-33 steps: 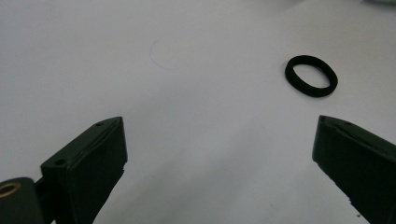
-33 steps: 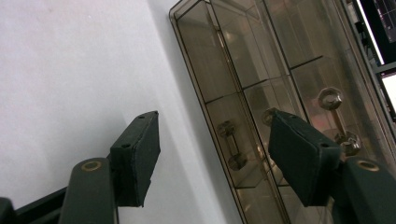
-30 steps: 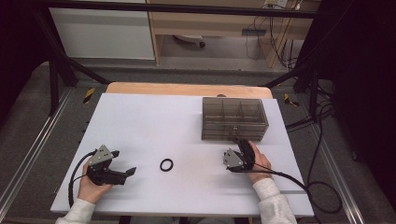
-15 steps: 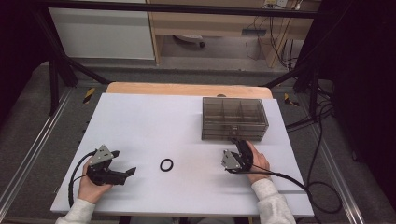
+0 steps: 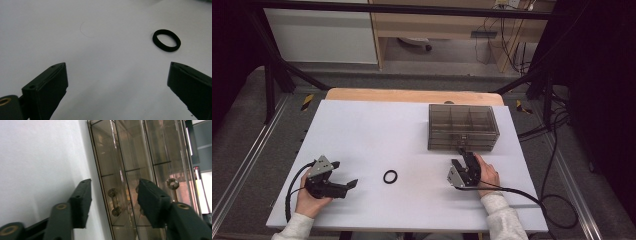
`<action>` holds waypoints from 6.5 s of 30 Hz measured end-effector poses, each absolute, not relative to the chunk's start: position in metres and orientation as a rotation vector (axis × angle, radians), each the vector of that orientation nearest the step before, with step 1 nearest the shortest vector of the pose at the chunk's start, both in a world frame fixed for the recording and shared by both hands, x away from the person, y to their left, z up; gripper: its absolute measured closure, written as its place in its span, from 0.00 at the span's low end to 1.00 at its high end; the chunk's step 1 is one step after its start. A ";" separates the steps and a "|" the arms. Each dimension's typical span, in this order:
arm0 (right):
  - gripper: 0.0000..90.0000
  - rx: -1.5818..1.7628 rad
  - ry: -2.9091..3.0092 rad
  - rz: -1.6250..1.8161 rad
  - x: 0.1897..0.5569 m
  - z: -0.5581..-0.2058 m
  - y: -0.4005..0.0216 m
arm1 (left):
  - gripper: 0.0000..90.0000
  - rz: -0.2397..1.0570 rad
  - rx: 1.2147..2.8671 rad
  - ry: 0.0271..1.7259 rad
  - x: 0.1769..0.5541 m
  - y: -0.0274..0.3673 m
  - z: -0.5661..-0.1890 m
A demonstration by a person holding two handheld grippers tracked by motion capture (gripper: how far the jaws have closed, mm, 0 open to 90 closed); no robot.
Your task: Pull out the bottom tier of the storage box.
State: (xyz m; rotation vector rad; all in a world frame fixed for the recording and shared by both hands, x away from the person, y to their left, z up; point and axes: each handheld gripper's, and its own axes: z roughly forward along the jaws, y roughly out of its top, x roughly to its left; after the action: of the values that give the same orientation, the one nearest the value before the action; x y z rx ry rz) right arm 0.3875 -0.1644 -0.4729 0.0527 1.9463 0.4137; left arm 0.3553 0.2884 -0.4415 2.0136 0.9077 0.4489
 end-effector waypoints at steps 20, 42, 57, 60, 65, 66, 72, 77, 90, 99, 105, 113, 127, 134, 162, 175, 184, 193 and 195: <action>0.61 0.085 1.916 0.313 0.392 -0.481 -0.162 | 0.03 0.450 2.017 0.909 0.356 0.288 -0.442; 0.70 0.084 1.904 0.274 0.404 -0.491 -0.161 | 0.03 0.450 2.021 0.907 0.356 0.288 -0.443; 0.76 0.083 1.890 0.268 0.407 -0.494 -0.159 | 0.03 0.449 2.023 0.907 0.356 0.287 -0.443; 0.78 0.085 1.887 0.265 0.408 -0.496 -0.158 | 0.04 0.449 2.025 0.906 0.356 0.287 -0.443; 0.81 0.077 1.888 0.257 0.409 -0.497 -0.158 | 0.04 0.448 2.024 0.906 0.356 0.287 -0.443; 0.81 0.077 1.887 0.252 0.409 -0.497 -0.157 | 0.04 0.450 2.025 0.906 0.356 0.287 -0.443; 0.83 0.065 1.877 0.238 0.409 -0.497 -0.157 | 0.04 0.450 2.025 0.906 0.356 0.287 -0.443; 0.85 0.056 1.864 0.215 0.409 -0.499 -0.157 | 0.04 0.450 2.025 0.906 0.356 0.287 -0.443; 0.87 0.033 1.839 0.193 0.409 -0.501 -0.156 | 0.04 0.453 2.027 0.903 0.356 0.287 -0.443; 0.88 0.015 1.823 0.175 0.409 -0.502 -0.156 | 0.04 0.455 2.028 0.902 0.356 0.287 -0.443; 0.89 0.007 1.822 0.161 0.408 -0.503 -0.156 | 0.04 0.455 2.028 0.903 0.356 0.287 -0.443; 0.89 -0.013 1.821 0.148 0.407 -0.501 -0.156 | 0.04 0.457 2.029 0.903 0.356 0.287 -0.443; 0.90 -0.039 1.828 0.141 0.395 -0.498 -0.157 | 0.04 0.456 2.027 0.903 0.356 0.287 -0.443; 0.89 -0.038 1.835 0.146 0.389 -0.497 -0.157 | 0.04 0.456 2.027 0.902 0.356 0.287 -0.442; 0.62 0.015 1.846 0.189 0.389 -0.492 -0.159 | 0.04 0.455 2.026 0.903 0.356 0.286 -0.442; 0.64 0.033 1.929 0.218 0.397 -0.487 -0.161 | 0.04 0.457 2.033 0.900 0.356 0.286 -0.443; 0.71 0.021 1.933 0.204 0.398 -0.488 -0.161 | 0.04 0.456 2.034 0.899 0.356 0.286 -0.443; 0.75 -0.001 1.923 0.192 0.397 -0.486 -0.160 | 0.04 0.456 2.033 0.899 0.356 0.286 -0.443; 0.75 -0.004 1.923 0.191 0.396 -0.487 -0.160 | 0.04 0.456 2.034 0.899 0.356 0.286 -0.443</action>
State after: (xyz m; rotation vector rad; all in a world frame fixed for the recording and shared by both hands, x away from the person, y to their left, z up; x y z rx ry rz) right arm 0.3965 -0.1604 -0.4866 -0.0040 1.9232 0.1905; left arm 0.3559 0.2861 -0.4427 2.0338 0.8992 0.4564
